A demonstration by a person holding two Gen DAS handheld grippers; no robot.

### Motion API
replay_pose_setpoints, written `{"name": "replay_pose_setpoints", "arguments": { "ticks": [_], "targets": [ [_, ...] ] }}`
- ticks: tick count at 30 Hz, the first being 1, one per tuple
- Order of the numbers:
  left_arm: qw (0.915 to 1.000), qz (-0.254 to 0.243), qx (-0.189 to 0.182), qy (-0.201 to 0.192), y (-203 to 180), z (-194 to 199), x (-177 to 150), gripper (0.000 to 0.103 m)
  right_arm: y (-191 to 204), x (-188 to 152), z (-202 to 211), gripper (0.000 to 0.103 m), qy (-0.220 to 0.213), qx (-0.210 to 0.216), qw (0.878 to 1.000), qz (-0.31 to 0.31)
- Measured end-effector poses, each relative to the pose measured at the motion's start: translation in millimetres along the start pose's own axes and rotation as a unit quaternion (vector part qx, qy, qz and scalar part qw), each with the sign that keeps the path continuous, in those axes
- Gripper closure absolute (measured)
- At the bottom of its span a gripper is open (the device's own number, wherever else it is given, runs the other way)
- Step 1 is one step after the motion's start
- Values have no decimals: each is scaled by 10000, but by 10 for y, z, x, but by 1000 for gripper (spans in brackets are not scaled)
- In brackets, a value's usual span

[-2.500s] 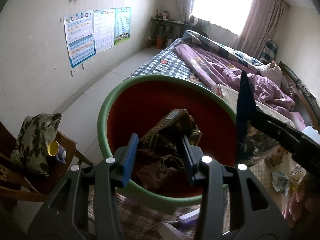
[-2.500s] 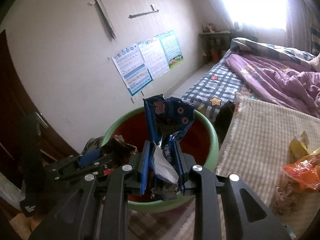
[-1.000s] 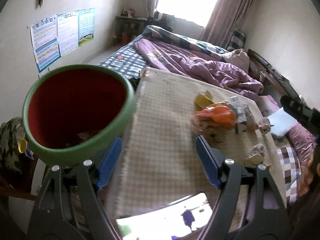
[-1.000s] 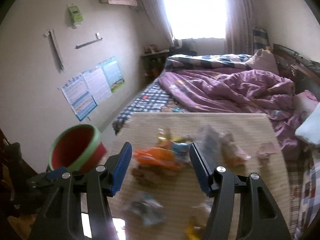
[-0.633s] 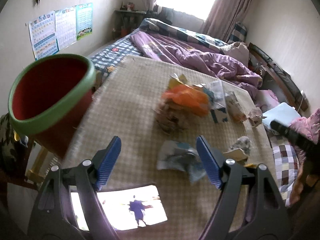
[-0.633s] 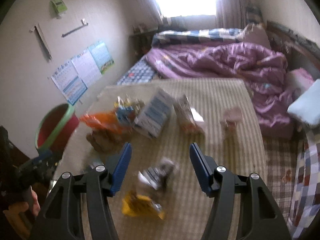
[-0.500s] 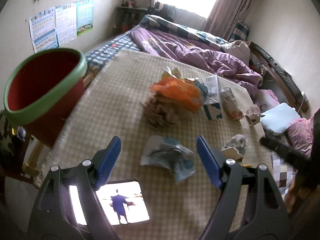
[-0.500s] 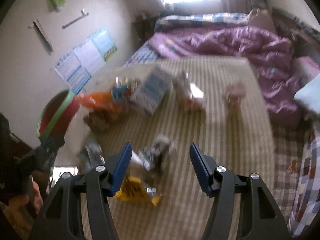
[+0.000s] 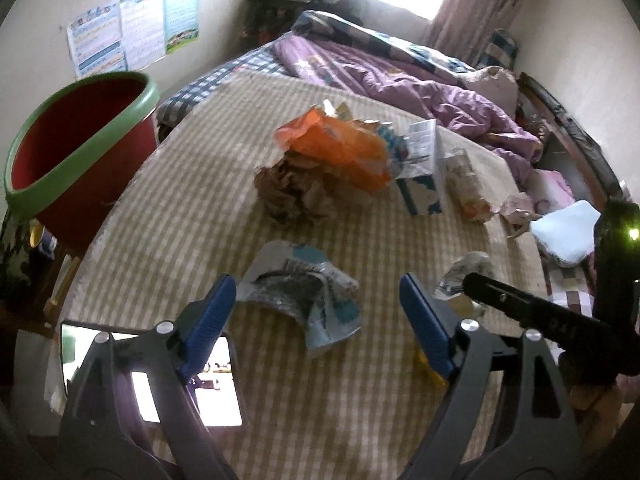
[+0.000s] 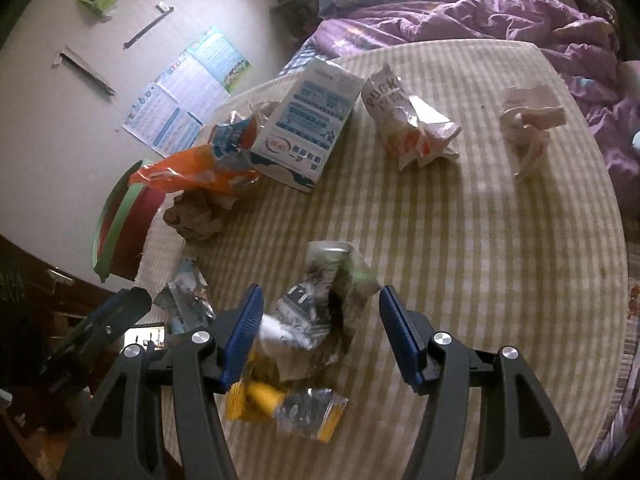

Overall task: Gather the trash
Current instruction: 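Grasp the silver wrapper with the right tool while the left tool approaches crumpled paper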

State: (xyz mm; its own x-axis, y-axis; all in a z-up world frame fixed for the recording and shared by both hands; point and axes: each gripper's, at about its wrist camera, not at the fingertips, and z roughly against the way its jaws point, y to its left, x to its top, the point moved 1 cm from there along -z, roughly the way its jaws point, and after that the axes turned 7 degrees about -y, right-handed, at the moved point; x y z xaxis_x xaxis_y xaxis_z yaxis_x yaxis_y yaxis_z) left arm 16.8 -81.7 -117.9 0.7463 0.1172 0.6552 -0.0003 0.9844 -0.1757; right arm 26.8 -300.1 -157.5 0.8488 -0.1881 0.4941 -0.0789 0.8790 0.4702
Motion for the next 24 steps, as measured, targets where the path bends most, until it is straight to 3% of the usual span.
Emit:
{"name": "replay_pose_setpoints", "arguments": {
  "ticks": [2, 3, 8, 14, 18, 22, 24],
  "targets": [
    [9999, 81, 97, 54, 38, -34, -17, 22, 4, 20, -19, 68, 43, 22, 10000, 54],
    [9998, 98, 143, 81, 54, -54, -25, 22, 3, 22, -17, 72, 45, 49, 10000, 60],
    [9992, 103, 213, 312, 63, -248, -21, 22, 55, 71, 59, 79, -169, 51, 9993, 327],
    [9987, -6, 191, 466, -51, -496, -21, 22, 127, 116, 177, 78, -459, -184, 9954, 819],
    [9985, -65, 141, 527, -93, -536, -52, 22, 103, 106, 148, 75, -443, -156, 9961, 748],
    [9991, -30, 115, 401, -46, -407, -32, 22, 57, 128, 155, 57, -487, -142, 9970, 581],
    [9993, 9, 134, 356, -3, -356, -3, 22, 50, 143, 152, 56, -508, -135, 9973, 511]
  ]
}}
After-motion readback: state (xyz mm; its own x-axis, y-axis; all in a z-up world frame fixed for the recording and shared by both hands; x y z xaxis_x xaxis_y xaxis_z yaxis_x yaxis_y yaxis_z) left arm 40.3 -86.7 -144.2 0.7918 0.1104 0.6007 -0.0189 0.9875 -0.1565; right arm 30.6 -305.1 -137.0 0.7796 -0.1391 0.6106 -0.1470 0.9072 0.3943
